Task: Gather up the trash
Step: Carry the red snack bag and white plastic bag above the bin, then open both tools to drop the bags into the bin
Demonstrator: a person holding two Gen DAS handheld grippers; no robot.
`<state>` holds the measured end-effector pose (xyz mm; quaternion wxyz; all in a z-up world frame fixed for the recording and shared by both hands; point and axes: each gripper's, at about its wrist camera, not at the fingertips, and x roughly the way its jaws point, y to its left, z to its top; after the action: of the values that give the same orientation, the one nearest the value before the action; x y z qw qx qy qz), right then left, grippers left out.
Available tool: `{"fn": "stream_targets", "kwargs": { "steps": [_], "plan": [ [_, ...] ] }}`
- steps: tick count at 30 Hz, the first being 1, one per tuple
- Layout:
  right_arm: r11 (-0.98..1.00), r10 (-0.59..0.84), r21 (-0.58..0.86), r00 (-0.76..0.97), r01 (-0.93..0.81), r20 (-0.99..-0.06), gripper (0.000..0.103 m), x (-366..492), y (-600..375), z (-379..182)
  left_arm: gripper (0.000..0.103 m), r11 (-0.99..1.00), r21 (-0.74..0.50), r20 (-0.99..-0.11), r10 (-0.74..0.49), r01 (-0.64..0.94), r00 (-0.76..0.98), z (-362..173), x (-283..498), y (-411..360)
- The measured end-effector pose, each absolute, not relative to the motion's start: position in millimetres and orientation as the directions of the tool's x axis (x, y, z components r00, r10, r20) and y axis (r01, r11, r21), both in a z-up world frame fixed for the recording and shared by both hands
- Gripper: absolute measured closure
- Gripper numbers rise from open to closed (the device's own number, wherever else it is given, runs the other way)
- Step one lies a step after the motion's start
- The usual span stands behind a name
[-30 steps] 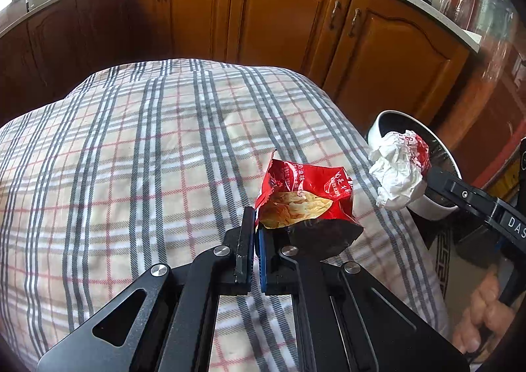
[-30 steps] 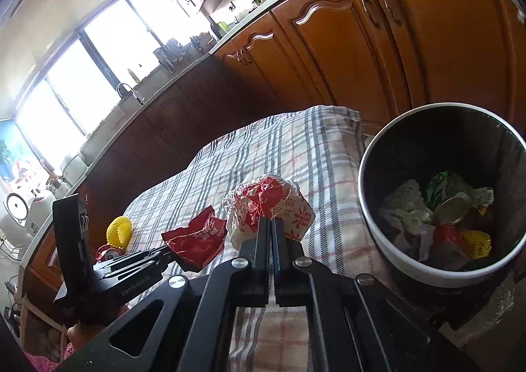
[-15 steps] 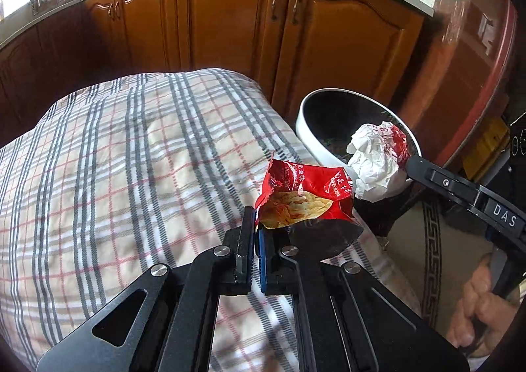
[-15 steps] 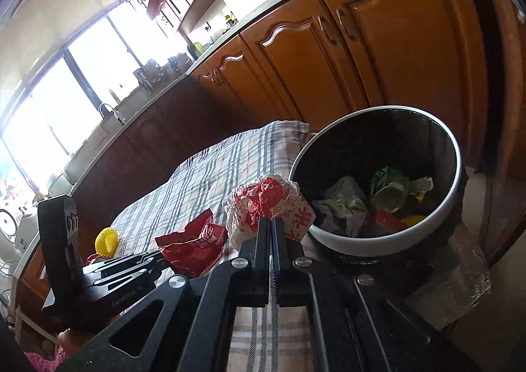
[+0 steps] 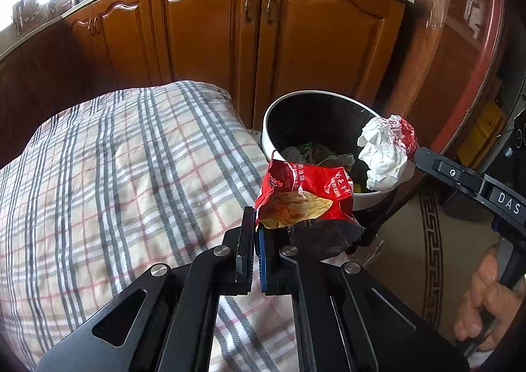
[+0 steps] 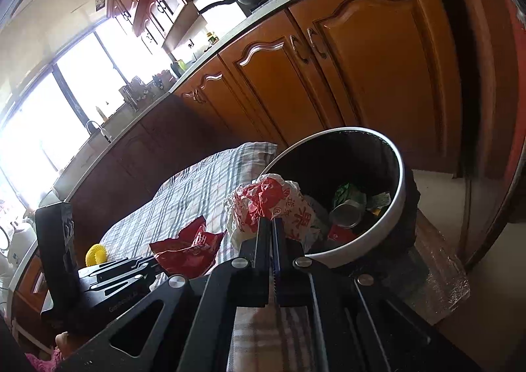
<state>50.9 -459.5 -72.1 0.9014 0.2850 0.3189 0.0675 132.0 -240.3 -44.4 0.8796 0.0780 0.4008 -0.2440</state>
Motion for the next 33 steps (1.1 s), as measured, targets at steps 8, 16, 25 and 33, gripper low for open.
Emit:
{"fn": "stream_targets", "kwargs": {
  "steps": [8,16,25,33],
  "plan": [
    [0.844,0.254,0.528,0.798,0.094,-0.547,0.102,52.7,-483.0,-69.0,0.101,0.851,-0.040,-0.733,-0.382,0.524,0.564,-33.8,142.0,-266.7],
    [0.856,0.220,0.503,0.797,0.118,-0.562,0.102,63.1,-499.5,-68.0,0.101,0.839,-0.026,-0.726,-0.389,0.543,0.567,-26.0,155.7,-292.0],
    [0.868,0.202,0.479,0.793,0.127,-0.575,0.102,74.8,-505.9,-66.8,0.101,0.837,-0.012,-0.733,-0.380,0.547,0.565,-28.4,171.8,-310.5],
    [0.879,0.190,0.456,0.779,0.136,-0.598,0.102,83.8,-510.3,-68.0,0.101,0.835,-0.003,-0.740,-0.371,0.550,0.561,-30.9,184.2,-321.7]
  ]
}}
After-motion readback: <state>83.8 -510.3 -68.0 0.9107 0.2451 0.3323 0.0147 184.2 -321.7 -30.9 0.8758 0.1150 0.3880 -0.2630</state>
